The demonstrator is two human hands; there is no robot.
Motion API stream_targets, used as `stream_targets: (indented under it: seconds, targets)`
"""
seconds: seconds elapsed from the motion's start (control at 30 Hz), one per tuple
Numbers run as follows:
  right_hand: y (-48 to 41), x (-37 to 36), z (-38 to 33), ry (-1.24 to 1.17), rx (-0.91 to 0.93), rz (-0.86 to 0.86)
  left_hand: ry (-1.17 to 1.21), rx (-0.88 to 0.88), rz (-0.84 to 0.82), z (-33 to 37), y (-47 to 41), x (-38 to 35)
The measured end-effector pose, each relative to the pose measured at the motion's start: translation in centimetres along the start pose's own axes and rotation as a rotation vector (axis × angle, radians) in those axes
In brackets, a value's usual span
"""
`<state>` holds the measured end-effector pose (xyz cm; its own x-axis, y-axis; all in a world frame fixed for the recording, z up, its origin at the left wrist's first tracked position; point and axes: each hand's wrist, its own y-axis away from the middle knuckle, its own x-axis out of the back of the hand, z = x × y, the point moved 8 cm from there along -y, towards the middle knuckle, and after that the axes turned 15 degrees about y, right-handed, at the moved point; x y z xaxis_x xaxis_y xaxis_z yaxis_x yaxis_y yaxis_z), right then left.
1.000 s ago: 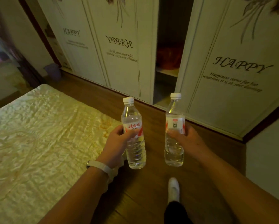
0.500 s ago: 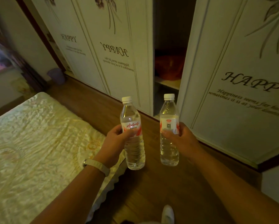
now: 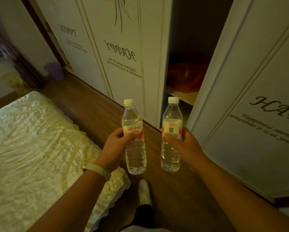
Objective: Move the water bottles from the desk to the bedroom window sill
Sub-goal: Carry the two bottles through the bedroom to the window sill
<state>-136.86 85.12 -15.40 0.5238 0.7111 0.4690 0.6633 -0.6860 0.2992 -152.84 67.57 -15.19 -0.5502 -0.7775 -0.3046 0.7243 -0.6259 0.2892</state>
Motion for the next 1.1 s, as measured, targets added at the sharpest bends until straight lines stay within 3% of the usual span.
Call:
stream_targets:
  seconds: [0.37, 0.6, 1.1]
  targets:
    - [-17.3, -4.4, -9.7, 0.085, 0.015, -0.044, 0.056, -0.013, 0.027, 7.2, -18.1, 4.7]
    - [-24.8, -7.8, -17.3, 0.093, 0.125, -0.131, 0.087, -0.061, 0.098, 12.3, -23.8, 8.9]
    - [-45.4, -17.3, -26.5, 0.087, 0.257, -0.383, 0.115, -0.125, 0.470, 17.1, -37.1, 18.0]
